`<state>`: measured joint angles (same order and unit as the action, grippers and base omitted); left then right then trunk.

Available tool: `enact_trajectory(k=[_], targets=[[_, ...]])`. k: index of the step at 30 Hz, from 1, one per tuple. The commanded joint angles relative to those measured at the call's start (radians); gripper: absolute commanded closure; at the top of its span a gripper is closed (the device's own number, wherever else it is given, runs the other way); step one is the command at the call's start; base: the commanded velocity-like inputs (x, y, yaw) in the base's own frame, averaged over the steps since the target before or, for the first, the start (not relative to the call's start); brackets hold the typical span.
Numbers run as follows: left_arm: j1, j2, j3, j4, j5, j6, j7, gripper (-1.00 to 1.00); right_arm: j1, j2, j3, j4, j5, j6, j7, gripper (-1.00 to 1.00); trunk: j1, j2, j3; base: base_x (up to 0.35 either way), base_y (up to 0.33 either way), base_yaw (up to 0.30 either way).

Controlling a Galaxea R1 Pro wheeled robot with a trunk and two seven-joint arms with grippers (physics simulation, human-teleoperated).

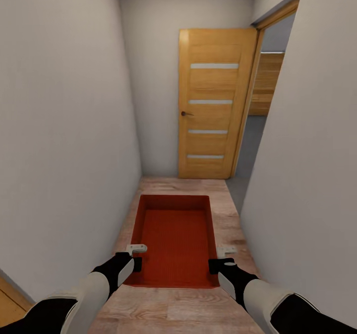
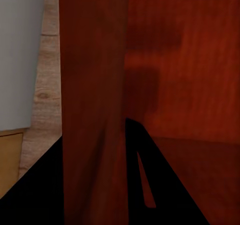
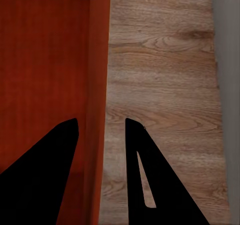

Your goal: Move the two storage containers from the living room to the garage. In the garage, place one container on the floor and stack the other container on top of it (either order is fine).

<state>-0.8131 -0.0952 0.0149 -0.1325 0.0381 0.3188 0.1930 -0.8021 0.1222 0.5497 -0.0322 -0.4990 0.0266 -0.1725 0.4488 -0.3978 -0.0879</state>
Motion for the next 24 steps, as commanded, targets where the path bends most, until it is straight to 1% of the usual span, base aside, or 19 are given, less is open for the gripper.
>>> enact_trajectory(k=[1,24], targets=[[-0.001,0.023,-0.012,-0.006,0.003,0.005,0.006,1.00,0.000,-0.002,0.013,0.005,-0.016,0.004,-0.005,1.00,0.001,-0.002,-0.002,0.322,0.000,-0.001],[-0.001,0.023,-0.012,-0.006,0.003,0.004,0.006,1.00,0.000,-0.003,0.013,0.005,-0.016,0.004,-0.005,1.00,0.001,-0.002,-0.002,0.322,0.000,0.000]])
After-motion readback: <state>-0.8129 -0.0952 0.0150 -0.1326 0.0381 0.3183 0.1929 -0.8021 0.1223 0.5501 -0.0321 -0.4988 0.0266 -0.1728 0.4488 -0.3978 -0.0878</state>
